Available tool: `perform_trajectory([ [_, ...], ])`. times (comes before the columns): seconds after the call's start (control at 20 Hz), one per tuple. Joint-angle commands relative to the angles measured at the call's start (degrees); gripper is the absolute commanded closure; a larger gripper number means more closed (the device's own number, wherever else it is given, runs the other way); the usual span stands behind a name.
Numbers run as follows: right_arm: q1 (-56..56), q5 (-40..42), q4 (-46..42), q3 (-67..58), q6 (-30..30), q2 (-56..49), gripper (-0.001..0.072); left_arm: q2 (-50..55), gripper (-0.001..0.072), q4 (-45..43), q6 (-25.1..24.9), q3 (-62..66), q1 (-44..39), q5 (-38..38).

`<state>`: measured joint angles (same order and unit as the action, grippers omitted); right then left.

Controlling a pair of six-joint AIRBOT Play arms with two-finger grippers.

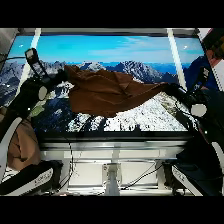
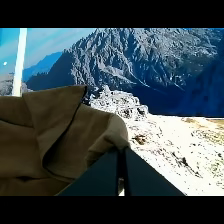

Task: Fold the clothes and pants, and hang the long-sleeved shirts on hangers.

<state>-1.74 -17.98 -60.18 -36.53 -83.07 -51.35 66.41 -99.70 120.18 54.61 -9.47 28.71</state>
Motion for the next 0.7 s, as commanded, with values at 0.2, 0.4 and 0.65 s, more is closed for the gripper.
perform_trajectory([
  [0.2,-0.02,0.04,-0.04,-0.02,0.00,-0.07,0.0699,-5.68,0.0107,18.05,-20.83,-11.72,0.00,22.10],
  [0.4,-0.02,-0.02,-0.04,-0.02,0.02,-0.07,0.0699,-5.49,0.0104,20.06,-21.68,-13.81,1.14,19.93],
  [0.65,-0.02,0.00,-0.07,-0.02,0.04,-0.07,0.0699,-1.18,0.0105,43.43,-39.63,-13.81,13.18,21.59],
])
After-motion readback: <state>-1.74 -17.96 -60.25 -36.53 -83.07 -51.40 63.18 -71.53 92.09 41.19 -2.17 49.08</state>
